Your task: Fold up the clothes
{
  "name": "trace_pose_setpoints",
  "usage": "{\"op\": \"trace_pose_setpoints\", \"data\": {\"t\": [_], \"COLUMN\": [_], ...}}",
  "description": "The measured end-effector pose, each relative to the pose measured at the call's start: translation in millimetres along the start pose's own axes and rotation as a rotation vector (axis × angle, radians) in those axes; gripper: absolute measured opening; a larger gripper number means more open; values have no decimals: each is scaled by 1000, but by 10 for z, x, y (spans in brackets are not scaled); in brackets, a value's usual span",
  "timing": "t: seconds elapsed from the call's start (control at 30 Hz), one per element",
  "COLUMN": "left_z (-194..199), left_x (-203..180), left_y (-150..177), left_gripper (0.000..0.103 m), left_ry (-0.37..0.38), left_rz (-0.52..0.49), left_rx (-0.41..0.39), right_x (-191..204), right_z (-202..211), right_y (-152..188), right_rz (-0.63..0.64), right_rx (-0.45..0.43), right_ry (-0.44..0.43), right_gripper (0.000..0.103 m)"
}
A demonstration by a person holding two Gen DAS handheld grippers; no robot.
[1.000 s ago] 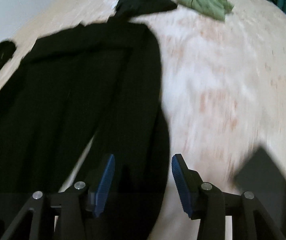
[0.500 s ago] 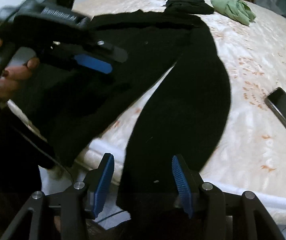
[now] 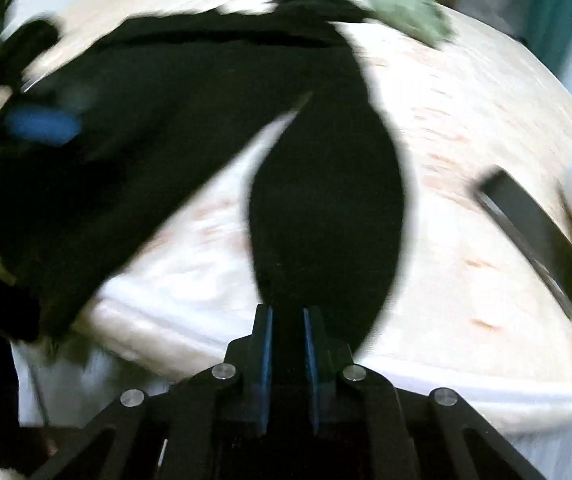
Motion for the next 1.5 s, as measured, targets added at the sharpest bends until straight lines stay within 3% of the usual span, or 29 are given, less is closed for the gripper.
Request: {"op": "trace_pose_setpoints", "data": {"t": [0.13,0.2,0.27,0.4,0.63,0.73,0.87,1.13,1.4,1.5], "left_z": [40,3,-40,-134,-286,-429,-457,-597,-642,-652], "left_x": [-38,-109,-184,-391,-1066,-1344,-1389,-1207,-850,-872], "left_y": [-22,-34,-34,-31,75,138,183,397,587,611], "left_gripper": [51,52,52,53,56,58,58,58,57,43], "left_ry": [35,53,63,123,259,308,328,512,485,475], "left_rz": [-4,-20,-39,-85,-238,-264,-227,-159,-117,-127], "left_rx": [0,11,21,48,71,70,77,111,131,123], "right_x": [-521,-735,-837,-955,-1161,-1084,-972,-667,-303,-211], "right_z": [336,562,730,1018,1205,1138,995,513,249,192], "right_y": [-114,-215,-425,-642,-894,-914,-917,-583,-485,-501], "right_rz": [-152,-231,-292,-333,-438,-426,-406,-465,-445,-438], "right_rx": [-72,-133,-203,-302,-370,-343,-296,-163,-90,-71], "right_ry": [2,-52,-100,-101,-227,-246,-269,-454,-546,-560], "right_gripper": [10,10,10,10,7,7,7,7,7,7]}}
Point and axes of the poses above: each gripper's, at about its wrist camera, not at the fingertips, and z roughly against the way its jaws point, x to its left, y to its underside, the point moved 4 cm from there along -z, roughly the way its jaws point, and after that the axes turned 3 degrees about x, right-handed, at the moved point
